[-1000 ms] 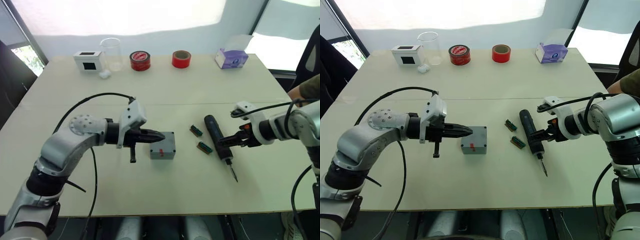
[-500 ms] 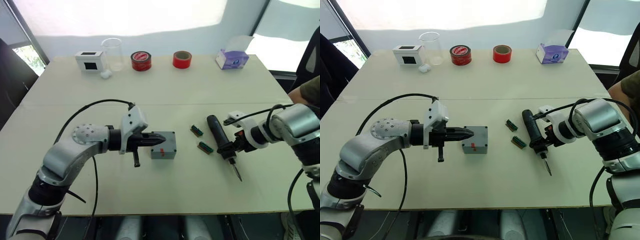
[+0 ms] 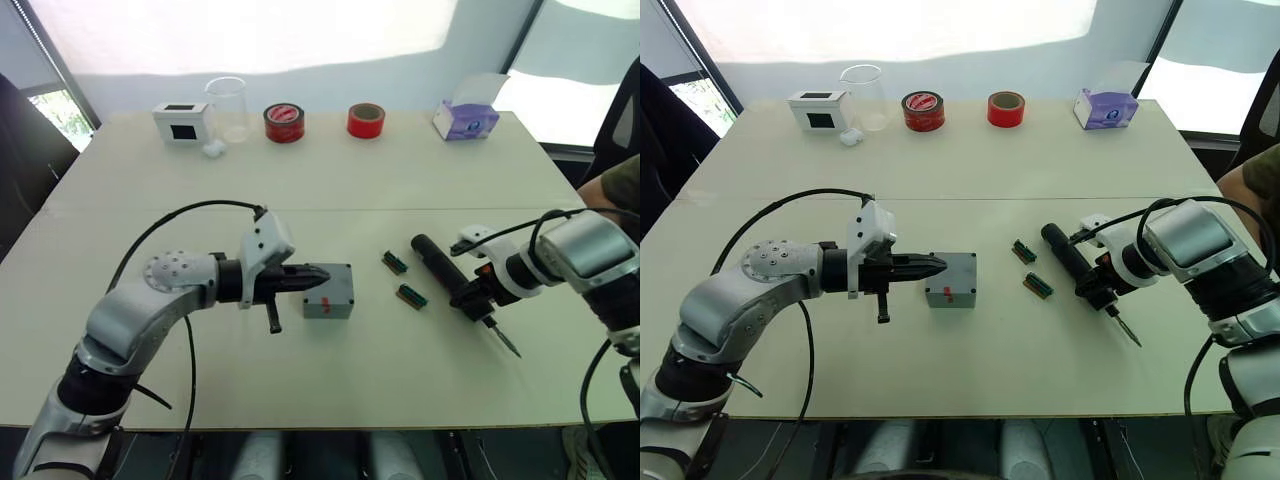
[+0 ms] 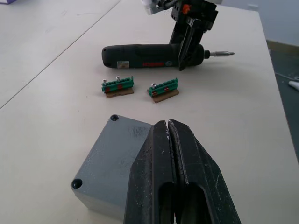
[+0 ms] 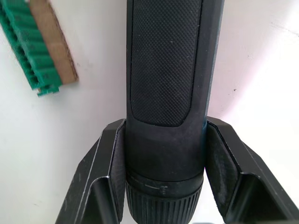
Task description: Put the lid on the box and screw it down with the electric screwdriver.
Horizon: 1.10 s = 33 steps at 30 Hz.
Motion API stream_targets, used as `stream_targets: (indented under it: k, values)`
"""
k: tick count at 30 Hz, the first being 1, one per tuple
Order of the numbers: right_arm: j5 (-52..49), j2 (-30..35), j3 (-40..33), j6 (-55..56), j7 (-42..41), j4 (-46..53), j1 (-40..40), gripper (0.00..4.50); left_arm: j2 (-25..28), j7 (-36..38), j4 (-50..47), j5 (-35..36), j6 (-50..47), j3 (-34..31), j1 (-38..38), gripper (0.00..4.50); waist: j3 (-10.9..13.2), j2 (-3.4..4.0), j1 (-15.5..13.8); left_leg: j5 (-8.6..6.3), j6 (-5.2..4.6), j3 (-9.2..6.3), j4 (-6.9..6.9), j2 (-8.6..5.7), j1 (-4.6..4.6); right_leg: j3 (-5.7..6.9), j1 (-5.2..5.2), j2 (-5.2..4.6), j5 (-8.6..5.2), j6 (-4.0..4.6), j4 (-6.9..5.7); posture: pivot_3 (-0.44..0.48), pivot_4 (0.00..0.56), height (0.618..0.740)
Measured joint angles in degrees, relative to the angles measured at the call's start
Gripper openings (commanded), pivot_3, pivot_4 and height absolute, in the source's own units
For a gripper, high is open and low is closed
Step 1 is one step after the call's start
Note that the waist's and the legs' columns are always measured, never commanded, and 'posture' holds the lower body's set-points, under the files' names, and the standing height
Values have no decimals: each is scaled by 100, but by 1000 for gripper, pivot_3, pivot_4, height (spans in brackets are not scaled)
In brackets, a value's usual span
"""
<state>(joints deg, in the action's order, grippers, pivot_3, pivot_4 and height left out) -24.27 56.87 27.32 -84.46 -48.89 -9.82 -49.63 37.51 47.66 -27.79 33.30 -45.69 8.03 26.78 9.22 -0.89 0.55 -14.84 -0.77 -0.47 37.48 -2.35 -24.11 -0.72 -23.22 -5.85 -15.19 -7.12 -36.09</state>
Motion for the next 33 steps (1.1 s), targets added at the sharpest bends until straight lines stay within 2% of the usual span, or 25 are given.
stream_targets:
  k: [6,10,12,14,16,18,19,21,26,33]
  values:
    - [383,-546,-999,239,759,-1213,-414,1751,68,118,436,23,52,-271,12,0,17,28,-8,3,5,4,-1,-8,-27,-4,-36,-3,5,4,-9,0,150,740]
    - [289,-1251,-2571,1019,1446,-1253,-642,1751,196,306,711,-4,155,-329,54,0,23,37,51,28,47,21,-22,1,-38,-21,-67,14,5,3,-13,0,150,740]
    - [-211,-2213,-4126,1833,2007,-635,-607,1751,293,475,900,-27,216,-311,152,0,31,47,72,38,63,31,-34,14,-48,-33,-92,28,5,3,-23,0,150,740]
    - [-796,-2821,-4905,2206,2235,303,-573,1751,307,589,994,-41,243,-264,290,0,32,47,15,44,72,14,-39,21,-59,-23,-103,36,3,7,-50,0,150,740]
    - [-1238,-3325,-5223,2513,2327,1347,-245,1751,387,723,1113,-108,257,-200,328,0,29,44,-33,45,73,0,-32,18,-64,-14,-102,35,-1,14,-66,0,150,740]
    - [-1651,-3859,-5233,2765,2336,2318,349,1751,480,828,1258,-254,284,-76,347,0,27,40,-35,39,63,6,-17,7,-63,-20,-98,27,-1,13,-76,0,150,740]
    - [-1803,-4110,-5049,2851,2325,2688,732,1751,486,877,1334,-343,326,23,363,0,28,41,-16,18,27,13,-4,-2,-64,-29,-99,20,0,13,-91,0,150,740]
    - [-1763,-4317,-4631,3026,2397,3036,1219,1751,454,913,1344,-445,379,140,382,0,28,42,-1,13,17,15,18,-5,-64,-32,-96,19,1,11,-98,0,150,740]
    - [-1524,-4608,-3922,3628,2574,3573,1954,1751,253,878,1311,-503,361,264,439,0,30,43,20,13,18,11,39,3,-64,-30,-99,28,0,11,-104,0,150,740]
    - [-1102,-4598,-3306,4261,2643,3713,2411,1751,145,842,1419,-974,588,651,498,0,29,43,19,14,19,11,41,5,-64,-30,-101,31,-1,11,-104,0,150,740]
